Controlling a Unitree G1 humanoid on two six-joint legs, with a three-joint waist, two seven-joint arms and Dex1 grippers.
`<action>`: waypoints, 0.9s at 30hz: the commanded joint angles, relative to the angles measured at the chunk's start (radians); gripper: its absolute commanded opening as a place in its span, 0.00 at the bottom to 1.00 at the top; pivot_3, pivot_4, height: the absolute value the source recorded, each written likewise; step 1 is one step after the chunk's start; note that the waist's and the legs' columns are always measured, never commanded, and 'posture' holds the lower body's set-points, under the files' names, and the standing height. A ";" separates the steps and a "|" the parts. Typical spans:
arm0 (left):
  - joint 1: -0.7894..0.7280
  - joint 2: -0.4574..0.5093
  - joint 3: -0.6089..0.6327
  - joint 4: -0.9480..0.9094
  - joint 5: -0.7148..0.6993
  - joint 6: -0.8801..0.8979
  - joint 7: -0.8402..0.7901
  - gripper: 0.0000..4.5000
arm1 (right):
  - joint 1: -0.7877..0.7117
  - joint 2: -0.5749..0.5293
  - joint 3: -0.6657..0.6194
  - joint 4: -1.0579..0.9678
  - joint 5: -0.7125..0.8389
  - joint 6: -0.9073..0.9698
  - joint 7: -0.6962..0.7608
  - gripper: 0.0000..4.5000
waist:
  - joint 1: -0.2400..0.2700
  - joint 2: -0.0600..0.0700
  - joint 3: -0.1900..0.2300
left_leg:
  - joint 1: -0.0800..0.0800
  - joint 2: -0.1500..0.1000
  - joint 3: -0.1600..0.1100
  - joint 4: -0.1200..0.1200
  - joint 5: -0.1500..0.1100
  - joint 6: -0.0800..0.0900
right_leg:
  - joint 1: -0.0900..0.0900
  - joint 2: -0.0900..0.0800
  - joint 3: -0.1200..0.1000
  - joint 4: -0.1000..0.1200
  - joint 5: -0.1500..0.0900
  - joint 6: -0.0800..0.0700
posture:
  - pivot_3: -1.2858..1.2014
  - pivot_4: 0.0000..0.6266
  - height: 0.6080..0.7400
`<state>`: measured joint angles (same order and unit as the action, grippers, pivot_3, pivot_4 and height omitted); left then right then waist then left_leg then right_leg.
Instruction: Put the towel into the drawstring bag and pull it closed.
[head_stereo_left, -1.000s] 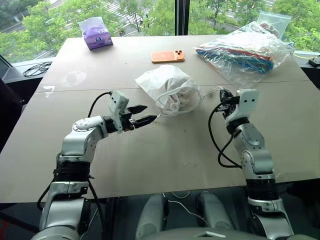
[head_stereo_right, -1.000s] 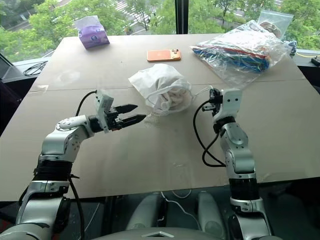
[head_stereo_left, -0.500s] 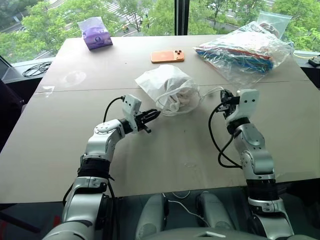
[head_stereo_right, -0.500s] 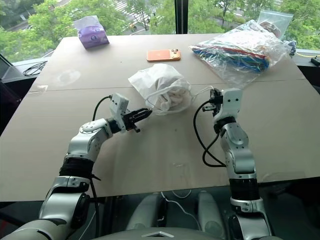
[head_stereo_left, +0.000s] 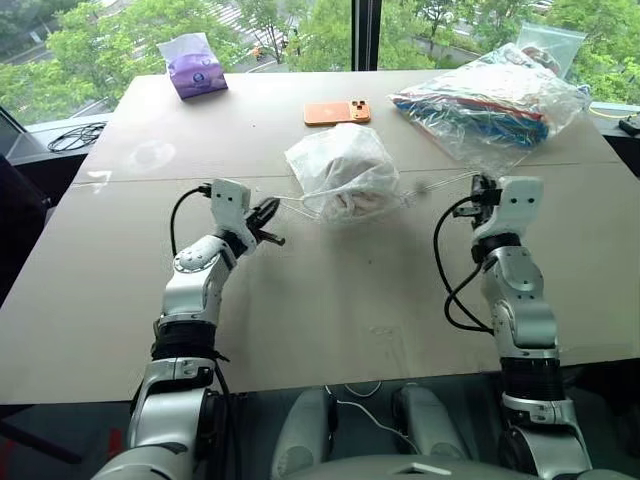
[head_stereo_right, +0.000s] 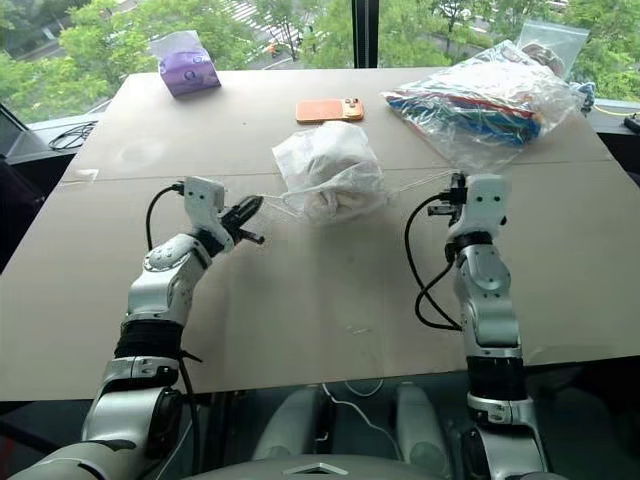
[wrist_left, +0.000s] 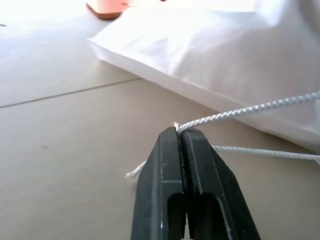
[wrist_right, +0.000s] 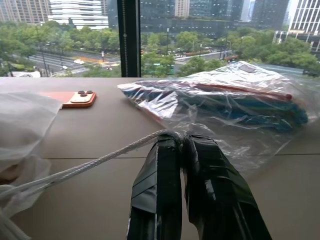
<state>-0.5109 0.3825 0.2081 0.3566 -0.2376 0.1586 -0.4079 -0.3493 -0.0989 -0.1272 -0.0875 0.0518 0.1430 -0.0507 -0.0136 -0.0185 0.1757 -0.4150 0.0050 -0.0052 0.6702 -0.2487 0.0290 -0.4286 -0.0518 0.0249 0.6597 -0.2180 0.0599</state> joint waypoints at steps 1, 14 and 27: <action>-0.031 -0.001 0.068 -0.090 0.113 -0.120 0.260 0.01 | -0.032 -0.019 -0.053 -0.001 -0.057 -0.085 -0.089 0.00 | 0.000 0.000 0.000 | 0.000 0.000 0.000 0.000 0.000 0.000 | 0.000 0.000 0.000 0.000 0.000 0.000 | 0.52 0.24 1.00; -0.064 0.153 0.171 -0.019 0.375 -0.056 0.764 0.01 | -0.051 -0.046 -0.135 0.042 -0.178 -0.113 -0.269 0.00 | -0.002 0.000 0.000 | 0.000 -0.001 0.001 -0.001 0.000 0.000 | -0.001 0.000 0.000 0.001 0.000 0.000 | 0.52 0.24 1.00; -0.136 0.173 0.123 0.064 0.280 -0.171 0.679 0.01 | -0.082 -0.074 -0.159 0.036 -0.084 -0.138 -0.297 0.00 | 0.000 0.000 0.000 | 0.000 -0.001 0.000 -0.001 0.000 0.000 | -0.001 -0.001 -0.001 0.001 0.000 0.000 | 0.52 0.24 1.00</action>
<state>-0.6120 0.4913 0.2655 0.4140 0.0645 0.0164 0.2791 -0.4079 -0.1257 -0.1763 -0.0208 -0.0429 0.0458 -0.3293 -0.0137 -0.0187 0.1756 -0.4153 0.0034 -0.0049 0.6696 -0.2485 0.0287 -0.4292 -0.0527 0.0242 0.6603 -0.2179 0.0600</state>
